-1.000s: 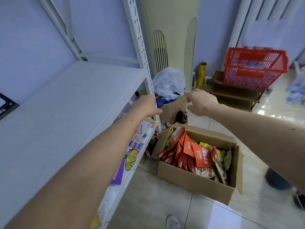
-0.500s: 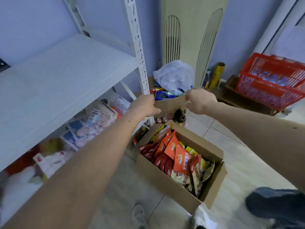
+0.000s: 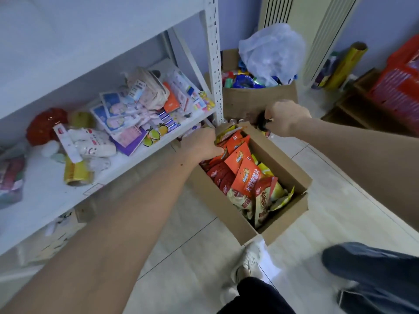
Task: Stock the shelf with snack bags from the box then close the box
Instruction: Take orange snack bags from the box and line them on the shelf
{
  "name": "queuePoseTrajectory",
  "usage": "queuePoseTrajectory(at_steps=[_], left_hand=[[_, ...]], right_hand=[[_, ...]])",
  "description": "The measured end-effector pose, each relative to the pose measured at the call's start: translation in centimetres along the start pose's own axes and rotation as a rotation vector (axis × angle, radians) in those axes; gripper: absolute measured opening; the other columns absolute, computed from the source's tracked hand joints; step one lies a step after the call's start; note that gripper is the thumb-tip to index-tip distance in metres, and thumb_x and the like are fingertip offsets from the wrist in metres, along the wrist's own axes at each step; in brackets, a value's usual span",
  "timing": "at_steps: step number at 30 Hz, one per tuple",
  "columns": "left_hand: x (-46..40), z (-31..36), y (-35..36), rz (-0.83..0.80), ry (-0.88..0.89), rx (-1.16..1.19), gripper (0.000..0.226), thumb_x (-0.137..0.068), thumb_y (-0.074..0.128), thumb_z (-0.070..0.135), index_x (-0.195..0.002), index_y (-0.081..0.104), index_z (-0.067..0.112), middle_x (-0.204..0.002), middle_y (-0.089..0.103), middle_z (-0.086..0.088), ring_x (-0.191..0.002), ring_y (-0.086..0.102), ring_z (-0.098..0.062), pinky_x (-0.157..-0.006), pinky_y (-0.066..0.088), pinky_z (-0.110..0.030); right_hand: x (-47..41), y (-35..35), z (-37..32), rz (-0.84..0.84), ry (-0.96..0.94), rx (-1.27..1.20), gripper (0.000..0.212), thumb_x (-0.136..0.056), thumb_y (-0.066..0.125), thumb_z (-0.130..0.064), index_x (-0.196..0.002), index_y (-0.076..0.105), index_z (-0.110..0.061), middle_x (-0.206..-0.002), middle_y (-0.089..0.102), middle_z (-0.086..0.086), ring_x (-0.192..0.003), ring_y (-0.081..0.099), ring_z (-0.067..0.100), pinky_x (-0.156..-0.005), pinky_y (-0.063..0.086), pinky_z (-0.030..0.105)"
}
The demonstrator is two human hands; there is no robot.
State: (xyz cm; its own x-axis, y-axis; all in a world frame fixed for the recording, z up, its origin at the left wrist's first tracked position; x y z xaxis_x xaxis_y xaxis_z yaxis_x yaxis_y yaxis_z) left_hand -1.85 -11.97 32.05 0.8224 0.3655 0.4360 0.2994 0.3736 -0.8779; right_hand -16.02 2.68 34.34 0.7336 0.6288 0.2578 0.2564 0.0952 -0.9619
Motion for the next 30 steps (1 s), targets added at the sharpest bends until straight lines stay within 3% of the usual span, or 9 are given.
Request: queuePoseTrajectory(at_steps=[2,7,10,13,17,21,25,30], left_hand=[[0.9,0.2,2.6,-0.002,-0.014,0.037,0.040,-0.084,0.065,0.042,-0.109,0.059,0.011,-0.105,0.062,-0.004,-0.094,0.060,-0.025,-0.083,0.053,-0.040],[2.7,1.7,10.7,-0.053,-0.018,0.130,0.037,-0.086,0.065,0.034,-0.112,0.057,0.009,-0.109,0.064,-0.007,-0.101,0.061,-0.027,-0.082,0.051,-0.037],[2.7,2.8,14.7,-0.073,-0.014,0.171,0.039,-0.086,0.067,0.032,-0.117,0.057,0.010,-0.115,0.062,-0.007,-0.109,0.059,-0.028,-0.088,0.049,-0.038],[1.8,3.7,17.6,-0.096,-0.011,0.208,0.042,-0.087,0.066,0.029,-0.120,0.055,0.005,-0.121,0.061,-0.011,-0.114,0.057,-0.030,-0.094,0.047,-0.039],[0.0,4.1,21.2,-0.111,-0.031,0.240,0.036,-0.087,0.066,0.028,-0.115,0.057,0.006,-0.114,0.063,-0.009,-0.110,0.059,-0.028,-0.091,0.046,-0.036],[-2.6,4.1,25.0,-0.109,-0.071,0.231,0.039,-0.086,0.065,0.034,-0.115,0.056,0.010,-0.113,0.063,-0.006,-0.107,0.060,-0.028,-0.086,0.047,-0.034],[-5.0,4.4,29.2,-0.107,-0.107,0.256,0.039,-0.086,0.063,0.036,-0.116,0.056,0.013,-0.111,0.065,-0.005,-0.105,0.061,-0.028,-0.086,0.051,-0.038],[-7.0,4.8,34.4,-0.129,-0.136,0.238,0.026,-0.090,0.058,0.035,-0.105,0.052,0.014,-0.105,0.059,-0.006,-0.104,0.057,-0.028,-0.080,0.047,-0.037]], right_hand=[[1.1,1.6,0.4,0.002,-0.003,-0.015,0.002,-0.086,0.057,-0.016,-0.087,0.059,-0.016,-0.101,0.063,0.011,-0.090,0.057,0.032,-0.066,0.045,0.034],[3.7,7.5,2.0,-0.048,0.008,0.022,0.027,-0.088,0.056,-0.019,-0.114,0.063,-0.013,-0.113,0.060,0.010,-0.104,0.059,0.033,-0.074,0.050,0.037],[4.5,11.1,3.6,-0.089,0.027,0.049,0.029,-0.087,0.058,-0.021,-0.114,0.063,-0.011,-0.113,0.061,0.009,-0.103,0.060,0.031,-0.077,0.053,0.038],[4.9,14.0,5.4,-0.115,0.049,0.042,0.026,-0.088,0.059,-0.021,-0.112,0.064,-0.012,-0.106,0.063,0.009,-0.096,0.062,0.029,-0.067,0.049,0.033],[4.0,17.7,7.6,-0.142,0.054,0.054,0.026,-0.089,0.060,-0.023,-0.113,0.063,-0.014,-0.105,0.060,0.006,-0.094,0.060,0.026,-0.067,0.050,0.033],[2.4,21.6,9.7,-0.204,0.047,0.029,0.030,-0.091,0.059,-0.021,-0.119,0.059,-0.013,-0.107,0.059,0.008,-0.096,0.058,0.026,-0.065,0.043,0.031],[0.8,25.3,11.0,-0.234,0.005,0.041,0.026,-0.094,0.055,-0.022,-0.117,0.057,-0.011,-0.097,0.056,0.007,-0.085,0.053,0.024,-0.064,0.040,0.030],[-1.0,30.3,12.3,-0.250,-0.033,0.098,0.025,-0.093,0.056,-0.026,-0.115,0.059,-0.013,-0.095,0.057,0.006,-0.082,0.053,0.023,-0.062,0.041,0.029]])
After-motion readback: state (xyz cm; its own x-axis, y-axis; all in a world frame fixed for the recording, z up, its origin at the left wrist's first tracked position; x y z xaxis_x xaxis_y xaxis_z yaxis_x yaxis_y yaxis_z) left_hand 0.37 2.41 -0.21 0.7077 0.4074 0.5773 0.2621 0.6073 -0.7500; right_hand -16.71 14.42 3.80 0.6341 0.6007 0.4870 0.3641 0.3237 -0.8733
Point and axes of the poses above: each hand's wrist, its own x-axis away from the middle knuckle, its own y-axis out of the palm, z = x × y, the point moved 7 cm from there along -x, towards the middle knuckle
